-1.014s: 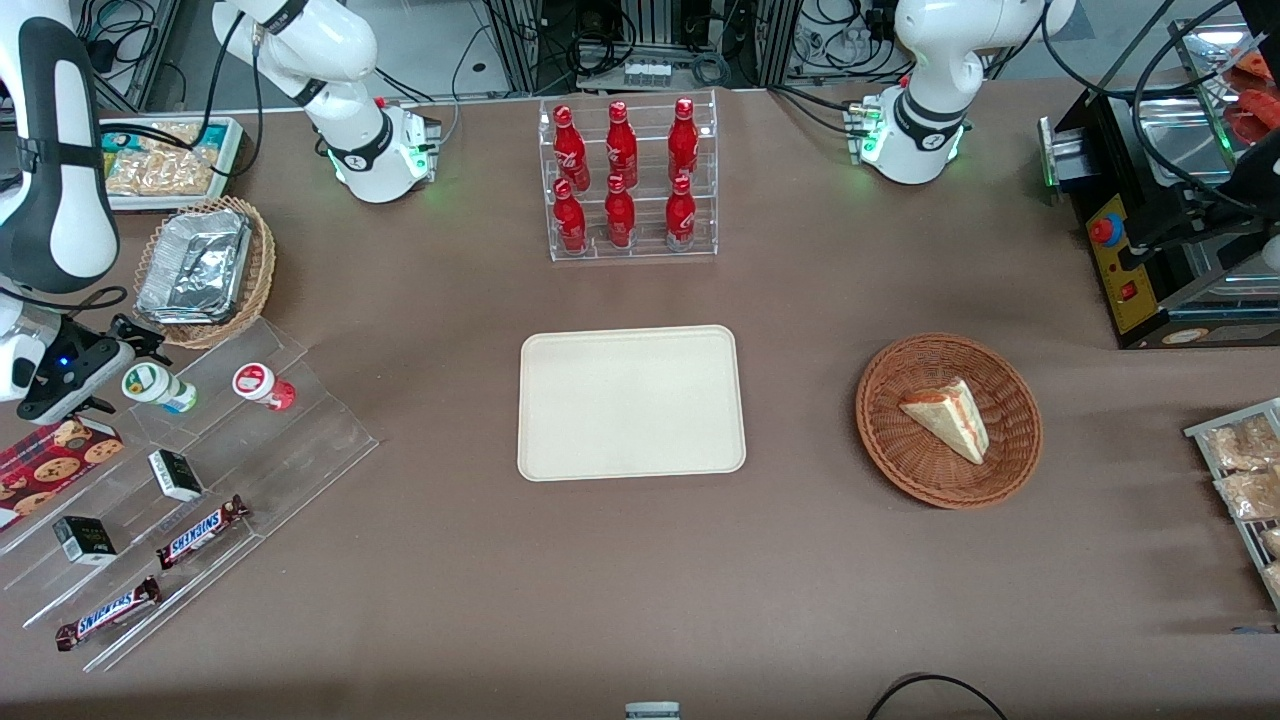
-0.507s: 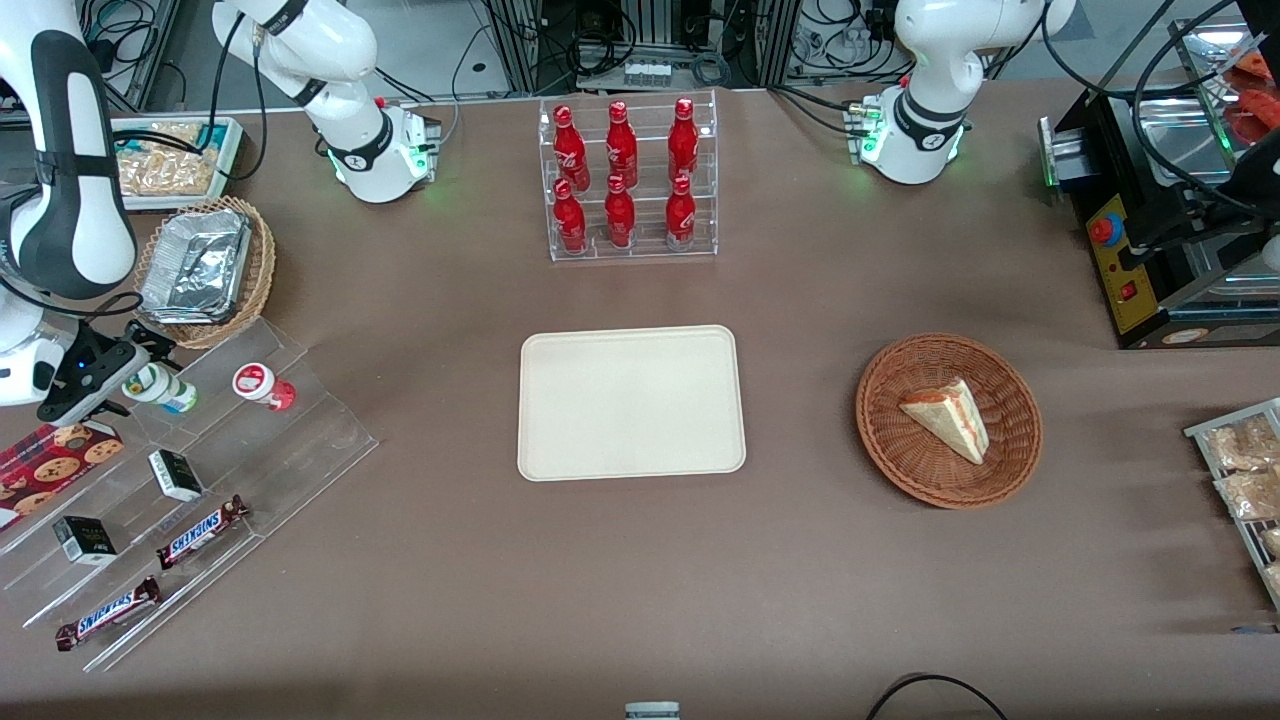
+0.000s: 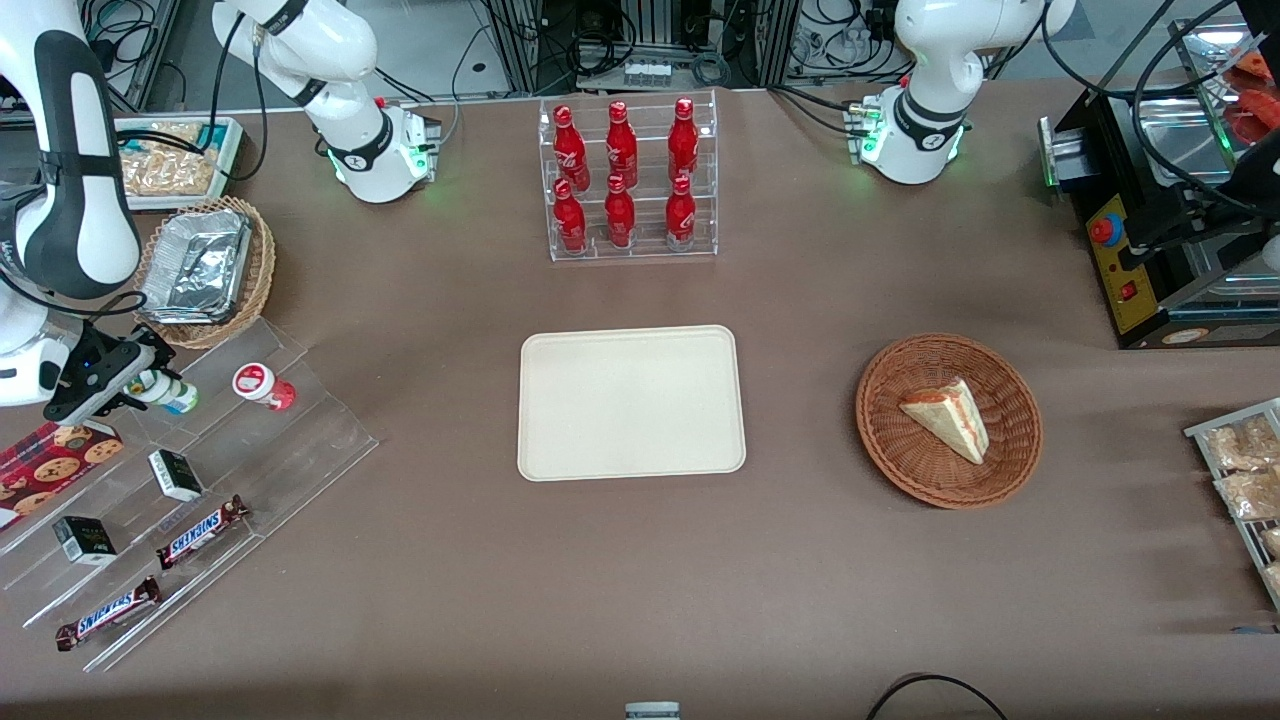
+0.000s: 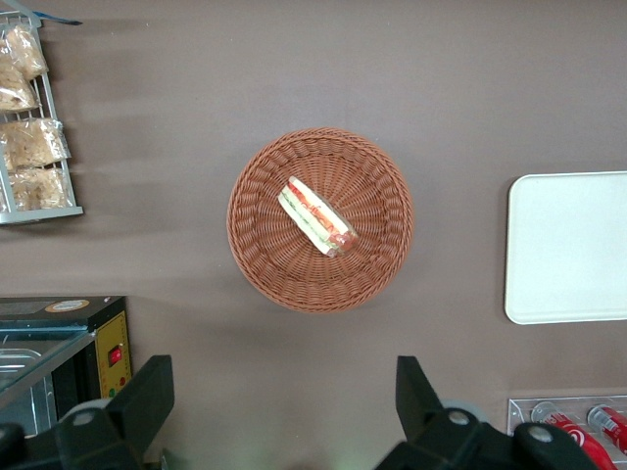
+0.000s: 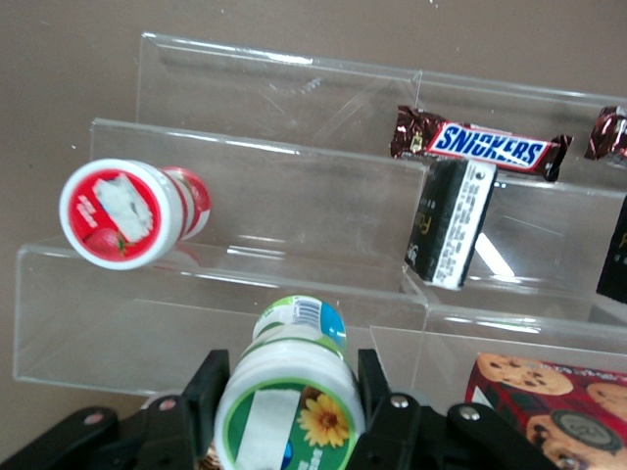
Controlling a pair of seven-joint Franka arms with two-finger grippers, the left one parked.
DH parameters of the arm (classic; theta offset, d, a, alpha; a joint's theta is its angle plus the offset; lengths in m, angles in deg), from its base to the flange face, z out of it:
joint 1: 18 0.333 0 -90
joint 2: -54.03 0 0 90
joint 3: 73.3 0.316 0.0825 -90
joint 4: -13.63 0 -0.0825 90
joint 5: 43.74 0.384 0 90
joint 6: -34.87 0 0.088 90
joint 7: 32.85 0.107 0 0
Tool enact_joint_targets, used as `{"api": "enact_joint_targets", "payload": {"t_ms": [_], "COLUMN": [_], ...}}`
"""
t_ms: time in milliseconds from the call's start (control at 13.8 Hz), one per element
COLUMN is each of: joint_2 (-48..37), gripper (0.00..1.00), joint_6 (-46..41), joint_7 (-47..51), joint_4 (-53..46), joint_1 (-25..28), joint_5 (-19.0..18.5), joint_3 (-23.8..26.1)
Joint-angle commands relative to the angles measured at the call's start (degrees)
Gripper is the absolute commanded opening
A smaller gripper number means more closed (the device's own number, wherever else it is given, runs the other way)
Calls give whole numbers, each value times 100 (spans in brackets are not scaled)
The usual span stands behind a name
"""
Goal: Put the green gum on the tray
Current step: 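Lower the right gripper and close it around the green gum bottle, then lift the green gum bottle and carry it over the cream tray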
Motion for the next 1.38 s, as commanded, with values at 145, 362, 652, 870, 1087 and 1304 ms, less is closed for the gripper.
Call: {"api": "enact_joint_targets", "payload": {"t_ms": [145, 362, 652, 870, 1087, 1304], "joint_2": [-117, -117, -91, -38, 59, 251], "gripper": [0, 0, 0, 0, 0, 0], "joint_6": [-1143, -1654, -1743, -1796, -1796, -1717], "joint_7": [698, 1507, 2851, 4019, 5538, 6743], "joint_4": [-733, -963, -964, -964, -964, -1016], "joint_1": [483, 993, 1827, 2539, 3391, 4104], "joint_5": [-157, -157, -157, -148, -131, -43], "joint_3": [35, 35, 35, 35, 35, 35]}}
